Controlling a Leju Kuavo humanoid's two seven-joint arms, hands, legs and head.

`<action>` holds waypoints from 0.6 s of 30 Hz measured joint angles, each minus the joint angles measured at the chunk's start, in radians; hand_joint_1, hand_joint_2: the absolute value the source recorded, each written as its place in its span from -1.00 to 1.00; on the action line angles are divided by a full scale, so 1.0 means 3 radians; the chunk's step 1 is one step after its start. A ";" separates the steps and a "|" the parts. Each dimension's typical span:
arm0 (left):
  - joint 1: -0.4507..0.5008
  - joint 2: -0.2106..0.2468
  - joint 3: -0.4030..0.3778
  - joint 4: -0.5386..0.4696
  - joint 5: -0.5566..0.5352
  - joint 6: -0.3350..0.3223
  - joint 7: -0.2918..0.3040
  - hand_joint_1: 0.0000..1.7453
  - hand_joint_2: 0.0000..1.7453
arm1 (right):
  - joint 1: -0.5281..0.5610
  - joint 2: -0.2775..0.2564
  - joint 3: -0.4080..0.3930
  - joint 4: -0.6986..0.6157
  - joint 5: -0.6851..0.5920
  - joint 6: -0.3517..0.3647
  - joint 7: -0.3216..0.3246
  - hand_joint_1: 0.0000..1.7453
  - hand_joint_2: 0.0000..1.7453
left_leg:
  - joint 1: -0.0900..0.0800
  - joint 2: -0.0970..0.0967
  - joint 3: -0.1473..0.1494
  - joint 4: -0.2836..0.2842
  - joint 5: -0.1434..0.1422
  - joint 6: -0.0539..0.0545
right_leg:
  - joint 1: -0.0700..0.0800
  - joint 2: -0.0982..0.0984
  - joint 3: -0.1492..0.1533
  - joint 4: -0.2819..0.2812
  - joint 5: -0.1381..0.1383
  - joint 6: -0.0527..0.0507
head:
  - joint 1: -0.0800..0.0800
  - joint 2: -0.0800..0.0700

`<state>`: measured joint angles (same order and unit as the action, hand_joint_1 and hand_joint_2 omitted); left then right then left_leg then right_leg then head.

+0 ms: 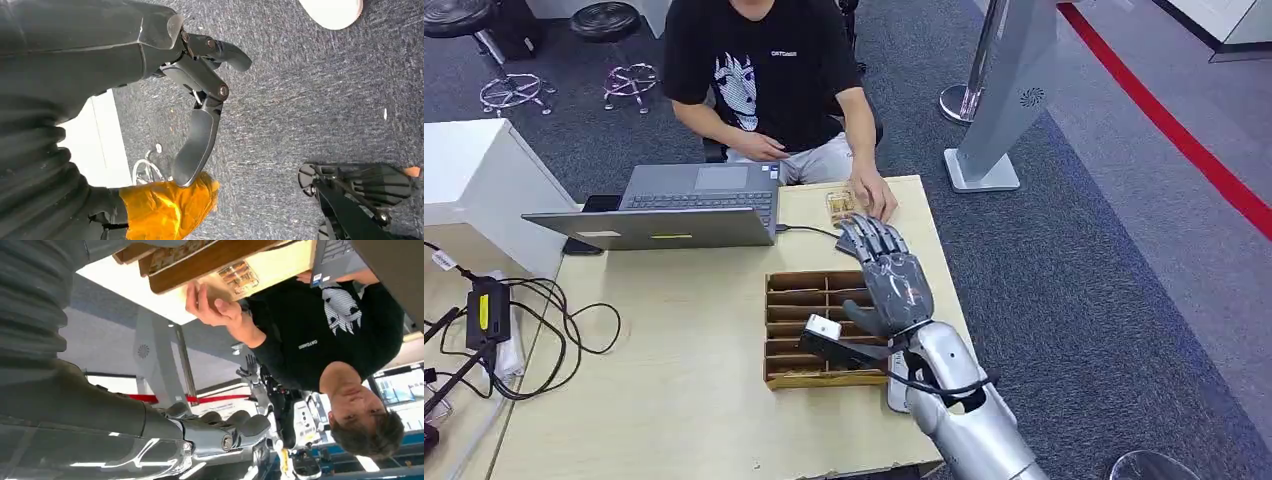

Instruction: Pass the card to the sensor for recognition and then transmit it.

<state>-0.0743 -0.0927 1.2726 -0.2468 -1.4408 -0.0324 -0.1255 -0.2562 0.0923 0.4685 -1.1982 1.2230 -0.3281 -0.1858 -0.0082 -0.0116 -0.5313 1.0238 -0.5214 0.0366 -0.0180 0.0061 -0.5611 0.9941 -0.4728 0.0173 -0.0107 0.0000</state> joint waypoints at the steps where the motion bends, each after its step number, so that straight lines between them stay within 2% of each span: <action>1: 0.0000 0.0000 0.0000 0.0000 0.0000 0.0000 0.0000 -1.00 1.00 | 0.0000 0.0003 0.0004 0.0015 -0.0004 0.0001 -0.0005 -1.00 1.00 | 0.0000 0.0000 0.0000 0.0000 0.0000 0.0000 | 0.0000 0.0000 0.0000 0.0000 0.0000 0.0000 | 0.0000 0.0000; 5: 0.0000 0.0000 0.0000 0.0000 0.0000 -0.0001 0.0000 -1.00 1.00 | -0.0001 0.0011 0.0010 0.0069 0.0006 -0.0023 0.0003 -1.00 1.00 | 0.0000 0.0000 0.0000 0.0000 0.0000 0.0000 | 0.0000 0.0000 0.0000 0.0000 0.0000 0.0000 | 0.0000 0.0000; 10: 0.0000 0.0000 -0.0001 0.0000 -0.0015 -0.0001 0.0000 -1.00 1.00 | -0.0017 0.0019 0.0011 0.0142 0.0215 -0.0148 0.0168 -1.00 1.00 | 0.0000 0.0000 0.0000 0.0000 0.0000 0.0000 | 0.0000 0.0000 0.0000 0.0000 0.0000 0.0000 | 0.0000 0.0000; 18: -0.0001 0.0000 -0.0008 0.0000 -0.0036 -0.0003 0.0000 -1.00 1.00 | -0.0039 0.0051 -0.0050 0.0239 0.0329 -0.0249 0.0221 -1.00 1.00 | 0.0000 0.0000 0.0000 0.0000 0.0000 0.0000 | 0.0000 0.0000 0.0000 0.0000 0.0000 0.0000 | 0.0000 0.0000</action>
<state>-0.0745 -0.0927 1.2703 -0.2468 -1.4515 -0.0332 -0.1255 -0.2679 0.1076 0.4536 -1.1265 1.3218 -0.4028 -0.1194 -0.0082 -0.0116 -0.5313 1.0238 -0.5214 0.0366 -0.0180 0.0061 -0.5611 0.9941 -0.4728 0.0173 -0.0107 0.0000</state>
